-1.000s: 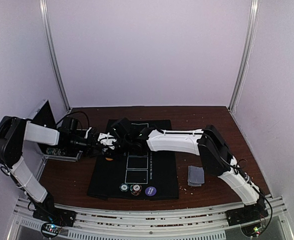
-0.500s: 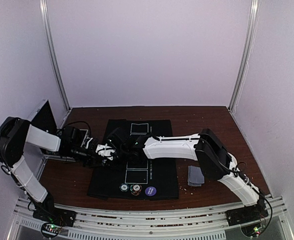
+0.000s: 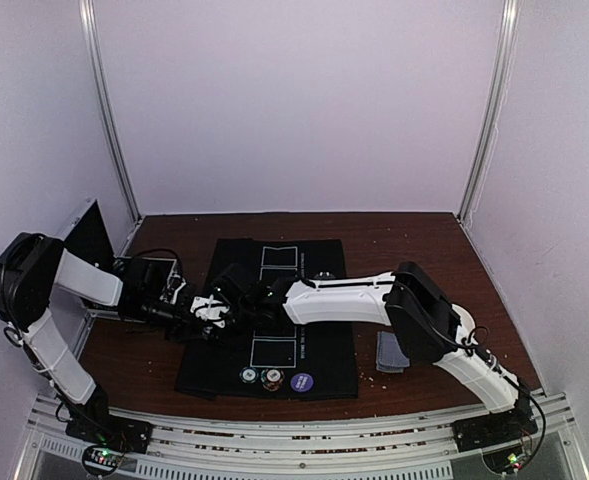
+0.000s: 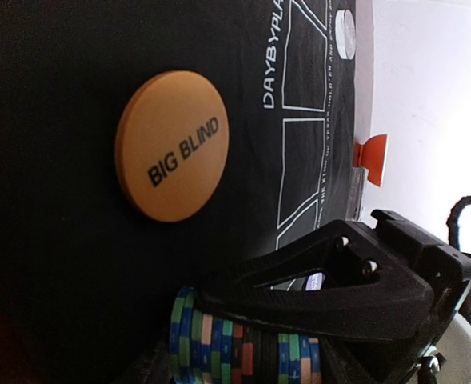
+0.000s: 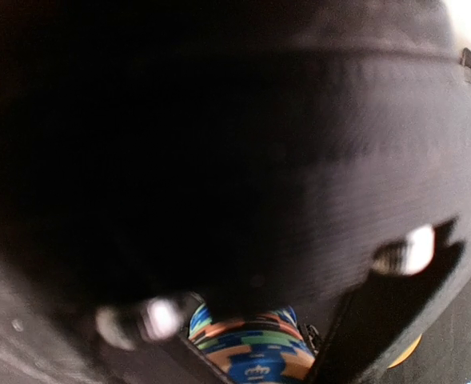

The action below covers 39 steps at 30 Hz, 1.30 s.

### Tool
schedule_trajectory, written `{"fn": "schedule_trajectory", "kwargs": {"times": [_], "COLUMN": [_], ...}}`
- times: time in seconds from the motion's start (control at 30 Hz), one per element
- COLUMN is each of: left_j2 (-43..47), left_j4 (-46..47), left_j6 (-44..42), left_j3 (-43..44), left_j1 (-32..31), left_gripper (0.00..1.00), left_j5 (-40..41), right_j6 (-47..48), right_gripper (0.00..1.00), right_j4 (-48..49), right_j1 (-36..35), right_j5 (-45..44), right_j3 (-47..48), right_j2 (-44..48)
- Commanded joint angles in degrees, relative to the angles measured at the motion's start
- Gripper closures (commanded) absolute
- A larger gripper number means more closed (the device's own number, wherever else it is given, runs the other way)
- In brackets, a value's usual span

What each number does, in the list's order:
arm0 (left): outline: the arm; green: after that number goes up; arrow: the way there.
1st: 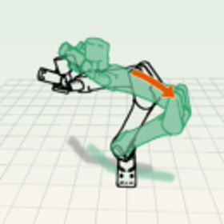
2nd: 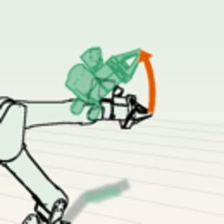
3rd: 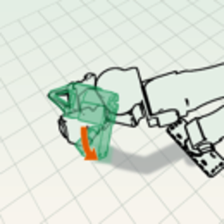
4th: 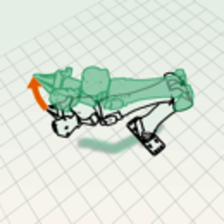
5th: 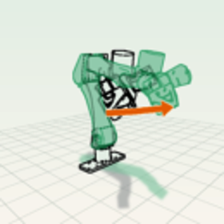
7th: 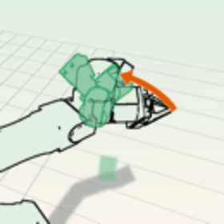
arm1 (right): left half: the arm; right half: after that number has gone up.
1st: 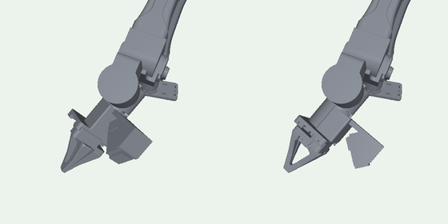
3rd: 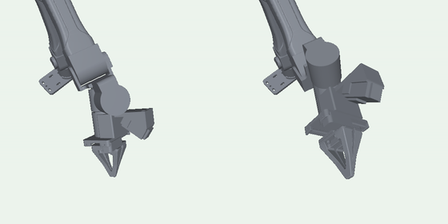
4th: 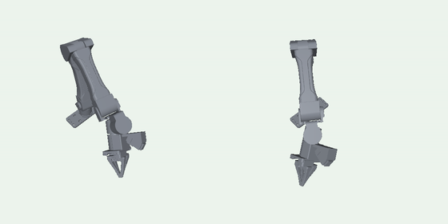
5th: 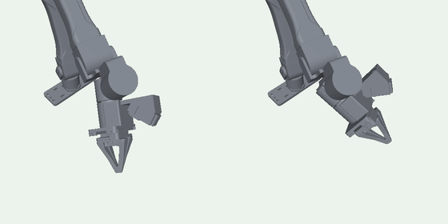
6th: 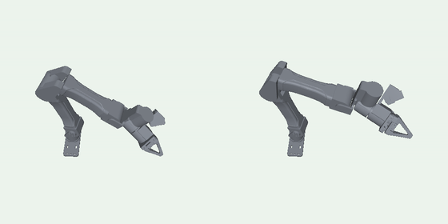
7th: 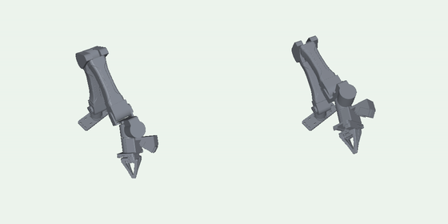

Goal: Distribute texas hold em gaming equipment
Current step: Pass from the left arm to the right

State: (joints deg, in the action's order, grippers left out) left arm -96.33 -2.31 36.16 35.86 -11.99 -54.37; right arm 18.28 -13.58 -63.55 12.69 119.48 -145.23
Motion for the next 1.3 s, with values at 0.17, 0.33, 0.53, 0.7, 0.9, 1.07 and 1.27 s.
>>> {"fn": "schedule_trajectory", "kwargs": {"times": [0.17,0.33,0.53,0.7,0.9,1.07,1.27], "left_j2": [-1.51,-1.42,-1.18,0.16,1.93,2.62,3.46], "left_j4": [-2.62,-1.65,0.76,-1.35,-2.44,-2.25,0.95], "left_j6": [-4.3,-3.6,-2.25,-2.26,-1.4,-1.41,-0.9], "left_j3": [-0.17,-0.11,-0.02,0.44,0.19,0.33,-0.35], "left_j1": [0.04,0.04,0.04,0.47,0.56,0.56,0.56], "left_gripper": [0.45,0.39,0.34,0.27,0.15,0.12,0.11], "left_j5": [12.0,11.1,8.24,11.11,13.88,13.78,9.93], "right_j6": [0.53,0.53,0.58,0.83,1.14,1.27,1.22], "right_gripper": [1.0,1.0,1.0,1.0,1.0,1.0,1.0], "right_j4": [-3.86,-4.33,-4.76,-5.66,-6.47,-6.83,-7.31], "right_j1": [-0.36,-0.46,-0.43,-0.49,-0.46,-0.46,-0.52], "right_j5": [-0.38,-0.38,-0.66,-0.82,-0.52,-0.47,-0.13], "right_j3": [0.54,0.6,0.74,1.81,3.88,4.09,4.18], "right_j2": [-0.22,-0.32,-0.38,-0.91,-2.13,-2.42,-2.97]}}
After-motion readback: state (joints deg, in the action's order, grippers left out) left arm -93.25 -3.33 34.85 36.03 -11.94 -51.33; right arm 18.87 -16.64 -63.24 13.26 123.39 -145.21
